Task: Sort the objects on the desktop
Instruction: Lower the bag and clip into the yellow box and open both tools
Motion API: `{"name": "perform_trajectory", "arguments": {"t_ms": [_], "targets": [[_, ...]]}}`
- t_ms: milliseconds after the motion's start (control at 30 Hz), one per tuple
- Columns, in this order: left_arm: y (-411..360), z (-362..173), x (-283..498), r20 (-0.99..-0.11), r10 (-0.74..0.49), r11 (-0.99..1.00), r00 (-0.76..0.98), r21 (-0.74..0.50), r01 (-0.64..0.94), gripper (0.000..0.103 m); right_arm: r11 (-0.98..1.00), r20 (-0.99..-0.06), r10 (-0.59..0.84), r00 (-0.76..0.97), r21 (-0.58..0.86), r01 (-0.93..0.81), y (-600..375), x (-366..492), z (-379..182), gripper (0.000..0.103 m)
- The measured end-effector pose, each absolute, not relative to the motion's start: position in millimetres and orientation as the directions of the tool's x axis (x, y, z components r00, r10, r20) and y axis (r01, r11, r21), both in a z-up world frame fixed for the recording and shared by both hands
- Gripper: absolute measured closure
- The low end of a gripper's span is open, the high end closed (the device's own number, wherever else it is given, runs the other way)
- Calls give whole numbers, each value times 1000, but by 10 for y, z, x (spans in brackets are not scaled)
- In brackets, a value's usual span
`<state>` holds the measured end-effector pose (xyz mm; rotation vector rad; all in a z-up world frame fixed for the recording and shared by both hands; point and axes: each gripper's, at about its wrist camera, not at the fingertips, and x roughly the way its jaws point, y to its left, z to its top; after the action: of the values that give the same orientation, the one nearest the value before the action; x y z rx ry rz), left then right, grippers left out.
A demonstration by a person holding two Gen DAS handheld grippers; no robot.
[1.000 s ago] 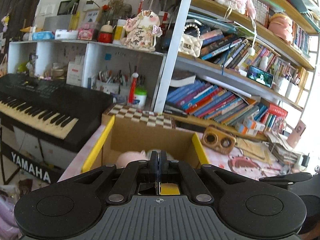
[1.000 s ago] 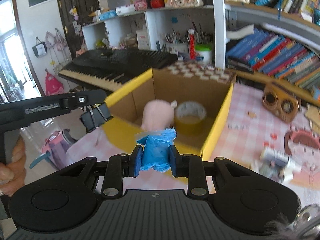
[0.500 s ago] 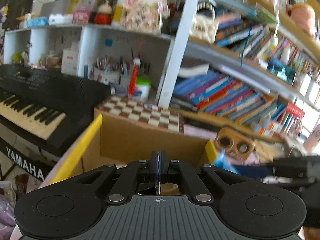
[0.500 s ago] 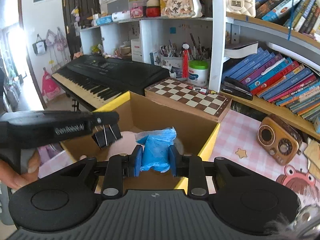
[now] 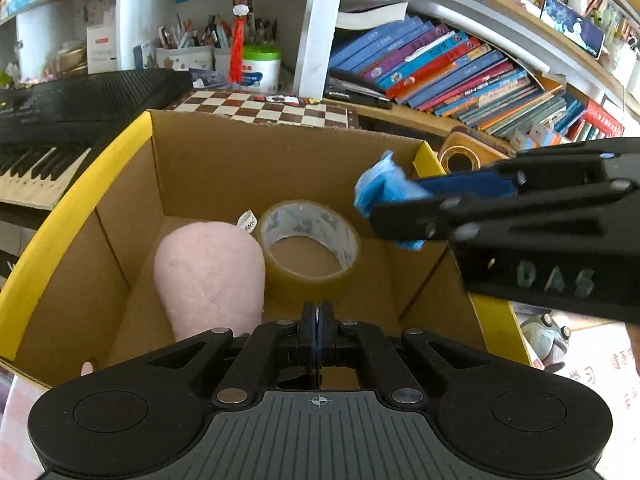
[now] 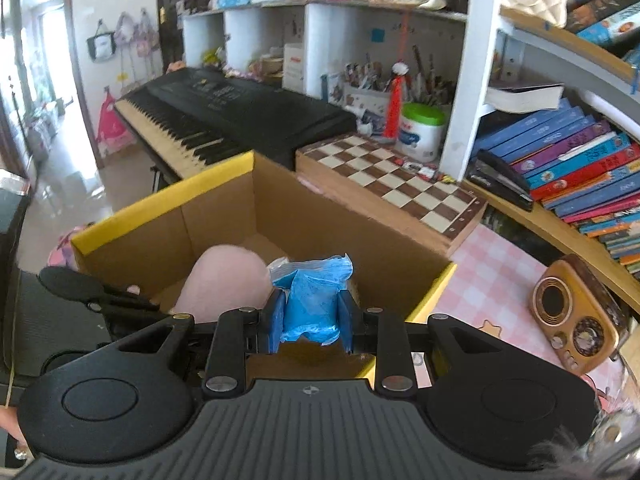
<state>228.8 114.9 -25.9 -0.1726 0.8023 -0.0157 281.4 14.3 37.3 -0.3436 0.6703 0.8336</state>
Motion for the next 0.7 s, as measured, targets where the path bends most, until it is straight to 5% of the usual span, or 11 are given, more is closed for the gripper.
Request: {"name": "perform_trajectory", "arguments": {"t_ms": [200,367,700], "targets": [[1114,-202,2251,-702,-1,994,712,-79,-76,82,606,-699,559,446,-23,-795,206,2793,276,77],[1099,-63,2043,-650,132,990,748,48,-133,22,600,-709,558,431,-14,-800,215,2799,258,78],[1148,51,1762,-598,191,982,779,110,-156,16,620,-746,542,387,44,-784,260,2784,196,77]]}}
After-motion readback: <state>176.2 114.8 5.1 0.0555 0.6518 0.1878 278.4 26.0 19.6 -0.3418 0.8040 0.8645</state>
